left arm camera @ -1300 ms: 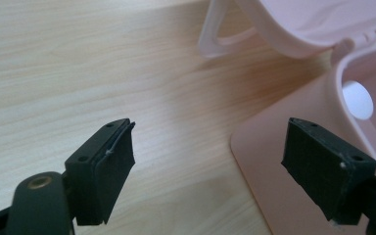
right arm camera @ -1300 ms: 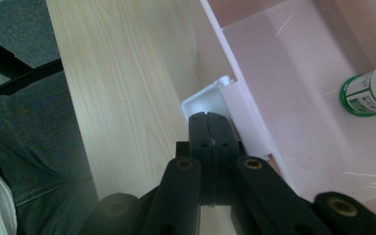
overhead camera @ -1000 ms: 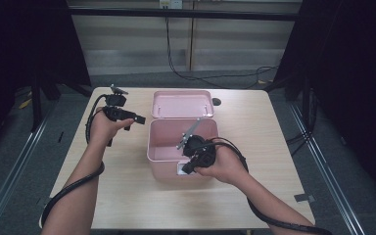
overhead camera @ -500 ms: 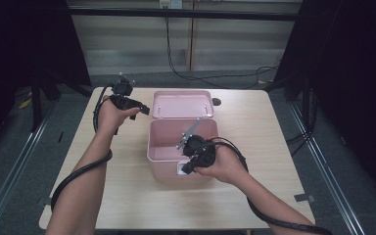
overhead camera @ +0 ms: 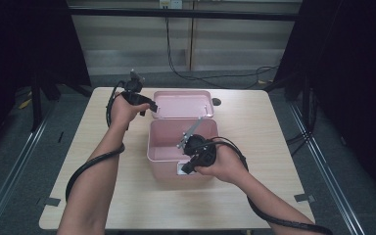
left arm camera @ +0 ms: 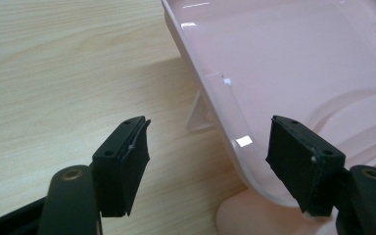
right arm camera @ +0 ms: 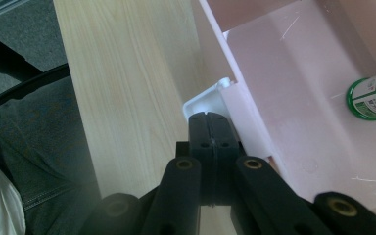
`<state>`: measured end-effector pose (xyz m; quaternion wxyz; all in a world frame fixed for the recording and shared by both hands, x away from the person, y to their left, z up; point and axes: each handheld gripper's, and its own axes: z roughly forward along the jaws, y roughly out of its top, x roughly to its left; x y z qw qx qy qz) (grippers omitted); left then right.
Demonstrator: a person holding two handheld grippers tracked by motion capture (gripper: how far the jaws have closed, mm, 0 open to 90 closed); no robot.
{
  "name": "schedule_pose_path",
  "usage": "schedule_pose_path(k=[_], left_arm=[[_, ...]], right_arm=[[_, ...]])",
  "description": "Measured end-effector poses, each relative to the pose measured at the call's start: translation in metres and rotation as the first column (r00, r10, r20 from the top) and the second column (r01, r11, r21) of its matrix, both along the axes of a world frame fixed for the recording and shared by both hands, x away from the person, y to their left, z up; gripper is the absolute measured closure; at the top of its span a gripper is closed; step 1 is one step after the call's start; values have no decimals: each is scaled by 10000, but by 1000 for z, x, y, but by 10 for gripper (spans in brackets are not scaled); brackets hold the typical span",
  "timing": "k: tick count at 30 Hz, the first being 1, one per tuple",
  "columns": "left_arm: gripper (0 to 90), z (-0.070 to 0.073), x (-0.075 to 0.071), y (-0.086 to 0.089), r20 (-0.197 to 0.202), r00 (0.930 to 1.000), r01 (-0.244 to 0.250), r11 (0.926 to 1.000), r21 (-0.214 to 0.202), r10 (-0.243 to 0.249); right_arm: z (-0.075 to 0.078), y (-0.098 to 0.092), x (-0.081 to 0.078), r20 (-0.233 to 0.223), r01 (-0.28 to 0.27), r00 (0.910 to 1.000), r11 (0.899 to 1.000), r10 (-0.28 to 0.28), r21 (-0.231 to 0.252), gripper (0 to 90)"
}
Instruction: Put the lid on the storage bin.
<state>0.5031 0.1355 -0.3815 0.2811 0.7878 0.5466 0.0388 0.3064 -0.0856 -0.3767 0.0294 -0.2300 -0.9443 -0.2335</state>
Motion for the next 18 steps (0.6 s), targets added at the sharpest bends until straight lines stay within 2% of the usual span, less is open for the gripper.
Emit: schedule_pose_path(k=[18], left_arm=[[389, -3, 17, -16, -204, 9989, -415, 9990, 179, 418]], right_arm=[[0, -1, 1, 5, -127, 9999, 9999, 127, 68, 900]])
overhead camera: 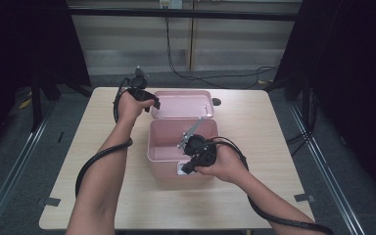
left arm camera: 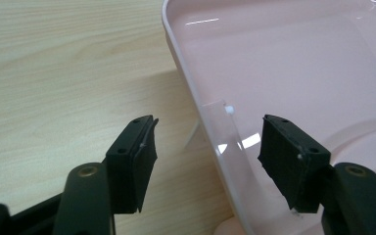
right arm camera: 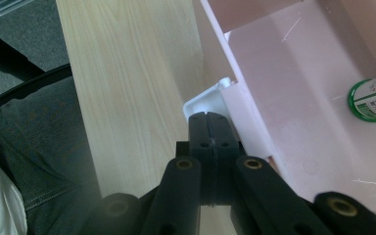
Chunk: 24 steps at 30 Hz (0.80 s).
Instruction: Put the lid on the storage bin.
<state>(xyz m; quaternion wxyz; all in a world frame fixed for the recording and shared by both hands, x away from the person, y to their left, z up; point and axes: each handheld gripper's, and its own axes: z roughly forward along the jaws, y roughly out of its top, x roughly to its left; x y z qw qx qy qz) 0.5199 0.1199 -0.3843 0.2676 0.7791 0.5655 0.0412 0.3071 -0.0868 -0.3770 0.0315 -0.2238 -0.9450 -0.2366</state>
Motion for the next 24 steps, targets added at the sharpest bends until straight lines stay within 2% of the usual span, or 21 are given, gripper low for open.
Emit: schedule_pose_path(k=[8, 15, 24], left_arm=[[446, -1, 8, -6, 91, 10000, -26, 9999, 134, 25], [508, -6, 17, -9, 42, 9995, -330, 9991, 274, 329], [592, -13, 27, -13, -103, 9978, -650, 9978, 104, 651]], right_arm=[[-1, -1, 1, -22, -50, 10000, 9999, 50, 87, 900], [-1, -2, 2, -68, -111, 9999, 9998, 113, 153, 900], [-1, -2, 3, -175, -43, 9998, 9997, 47, 231, 900]])
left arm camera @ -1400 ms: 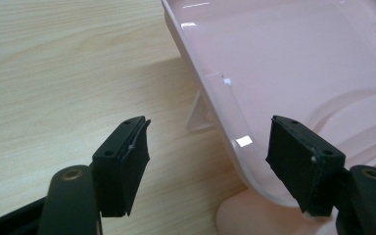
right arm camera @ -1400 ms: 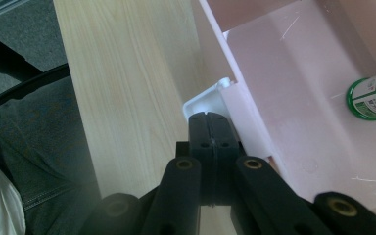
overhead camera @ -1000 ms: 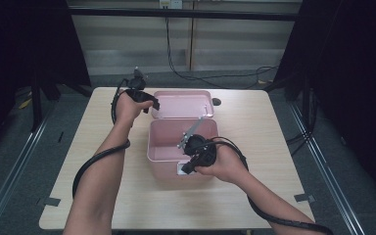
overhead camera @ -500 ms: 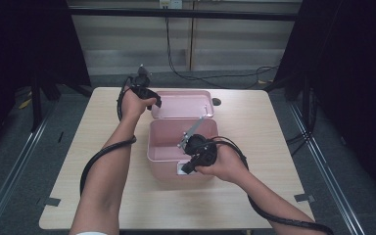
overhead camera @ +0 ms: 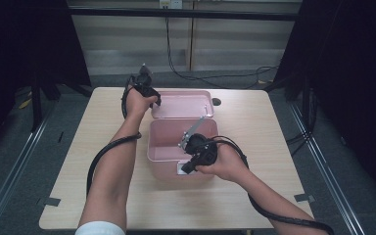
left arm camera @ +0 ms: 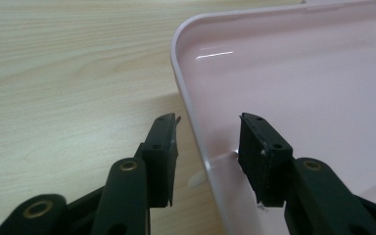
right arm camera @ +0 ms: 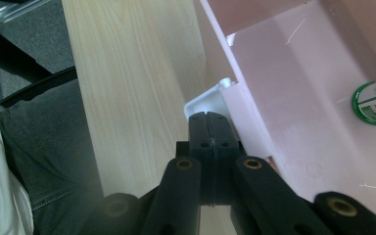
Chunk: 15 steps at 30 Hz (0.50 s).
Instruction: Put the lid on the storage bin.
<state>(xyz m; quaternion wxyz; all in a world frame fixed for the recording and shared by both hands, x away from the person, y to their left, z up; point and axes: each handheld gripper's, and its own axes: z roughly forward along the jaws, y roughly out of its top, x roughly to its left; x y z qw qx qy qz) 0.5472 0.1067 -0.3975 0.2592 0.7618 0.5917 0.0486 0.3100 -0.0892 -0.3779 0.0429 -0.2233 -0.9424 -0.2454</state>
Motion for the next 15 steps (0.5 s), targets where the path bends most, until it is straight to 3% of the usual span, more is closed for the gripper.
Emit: schedule_pose_path(k=[5, 7, 8, 12, 15], left_arm=[[670, 0, 2, -3, -10, 10000, -97, 9998, 159, 97], [773, 1, 3, -2, 34, 9998, -212, 9991, 371, 211], [809, 1, 3, -1, -89, 9995, -305, 9992, 239, 307], [820, 2, 4, 2, -298, 9981, -546, 9985, -57, 544], [829, 6, 4, 2, -387, 9968, -695, 9976, 11, 695]], right_arm=[[0, 0, 0, 6, -23, 10000, 10000, 23, 8, 900], [0, 0, 1, 22, -63, 10000, 10000, 63, 25, 900], [0, 0, 1, 27, -45, 10000, 10000, 45, 39, 900], [-1, 0, 1, 20, 14, 10000, 10000, -14, 83, 900], [-1, -1, 2, 49, -34, 10000, 9999, 33, 134, 900]])
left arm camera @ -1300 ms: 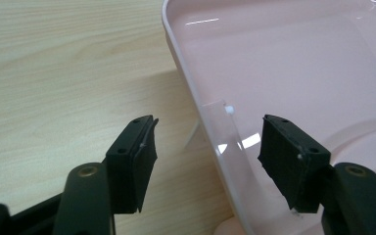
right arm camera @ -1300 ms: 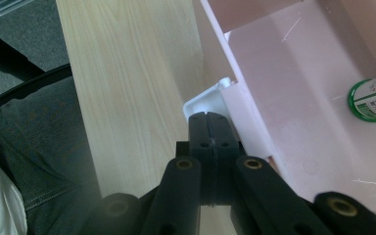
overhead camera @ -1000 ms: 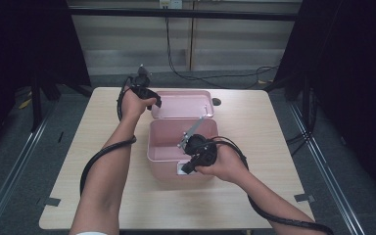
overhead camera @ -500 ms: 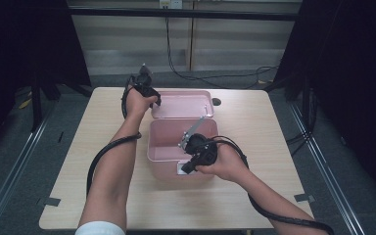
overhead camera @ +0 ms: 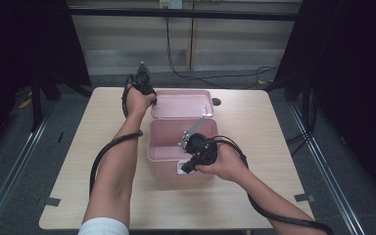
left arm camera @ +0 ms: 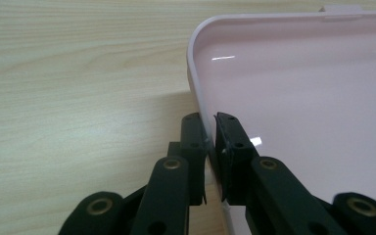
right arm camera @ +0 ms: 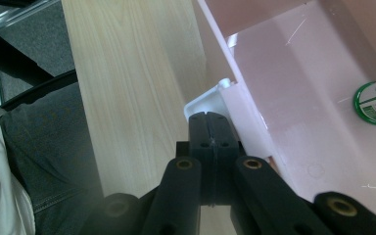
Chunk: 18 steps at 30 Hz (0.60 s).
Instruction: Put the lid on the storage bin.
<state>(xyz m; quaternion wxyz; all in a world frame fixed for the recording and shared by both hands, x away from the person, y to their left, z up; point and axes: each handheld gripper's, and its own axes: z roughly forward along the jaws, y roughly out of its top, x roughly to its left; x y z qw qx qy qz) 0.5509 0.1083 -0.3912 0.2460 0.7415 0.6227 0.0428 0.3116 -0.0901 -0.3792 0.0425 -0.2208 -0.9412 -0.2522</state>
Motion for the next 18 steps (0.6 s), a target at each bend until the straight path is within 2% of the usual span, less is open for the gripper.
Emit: schedule_pose_path(k=[4, 8, 12, 18], left_arm=[[837, 5, -1, 0, -61, 10000, -9, 10000, 59, 9], [841, 11, -2, 0, 43, 9999, -115, 9999, 48, 115], [842, 18, -4, 0, 135, 9999, -51, 9997, 221, 48], [851, 33, -7, 6, 317, 9994, -135, 9999, 50, 133]], right_arm=[[0, 0, -1, -60, 66, 10000, 10000, -66, -24, 900], [0, 0, 0, -77, 82, 9999, 10000, -82, -16, 900], [0, 0, 0, -94, 80, 9999, 10000, -80, 10, 900], [0, -1, 2, -181, 164, 9997, 9999, -163, 18, 900]])
